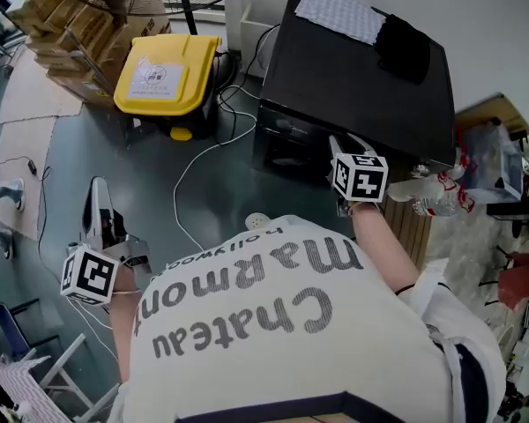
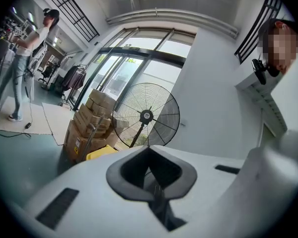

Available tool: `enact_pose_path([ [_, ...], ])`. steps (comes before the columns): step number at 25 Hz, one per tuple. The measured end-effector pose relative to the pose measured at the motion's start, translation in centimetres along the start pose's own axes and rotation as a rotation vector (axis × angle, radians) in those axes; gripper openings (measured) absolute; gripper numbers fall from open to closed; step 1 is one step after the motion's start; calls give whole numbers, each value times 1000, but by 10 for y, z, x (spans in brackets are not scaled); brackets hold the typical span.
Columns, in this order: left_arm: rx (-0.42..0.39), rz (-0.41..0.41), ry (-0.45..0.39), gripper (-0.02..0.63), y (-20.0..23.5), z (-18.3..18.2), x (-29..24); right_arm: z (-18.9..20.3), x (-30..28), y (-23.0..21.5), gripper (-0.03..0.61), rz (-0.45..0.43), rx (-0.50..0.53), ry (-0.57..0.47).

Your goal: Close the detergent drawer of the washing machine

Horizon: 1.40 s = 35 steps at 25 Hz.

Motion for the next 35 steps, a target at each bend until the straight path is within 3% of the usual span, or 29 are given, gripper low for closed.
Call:
enact_pose_path([
  [8,-43,21,8,8,2,-7,10,-1,-2,1,135,58,-157,0],
  [16,-24,13,-6,8,19,-19,58,3,4,10,140,111,-144,-13],
  [22,-41,-9,-8,8,30,-29,107,12,13,9,160,201,-273,11],
  [26,-42,-52,-5,8,42,-26,143,39,26,31,160,238,-379,51],
  [29,-48,-88,21,8,50,-16,165,61,28,81,158,124,-452,123],
  [33,-57,-129,58,8,52,4,185,69,30,165,131,-139,-541,212],
  [35,-82,-148,71,8,48,9,194,57,36,200,70,-269,-566,205],
])
Point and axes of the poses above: the fingertips, and each gripper's own axes: x backward along the fingers, y to its left, z out of its underside, the point moved 7 cm from there along x, backward along the fingers, and after that the axes turned 13 degrees about -y, right-handed, at the moved point
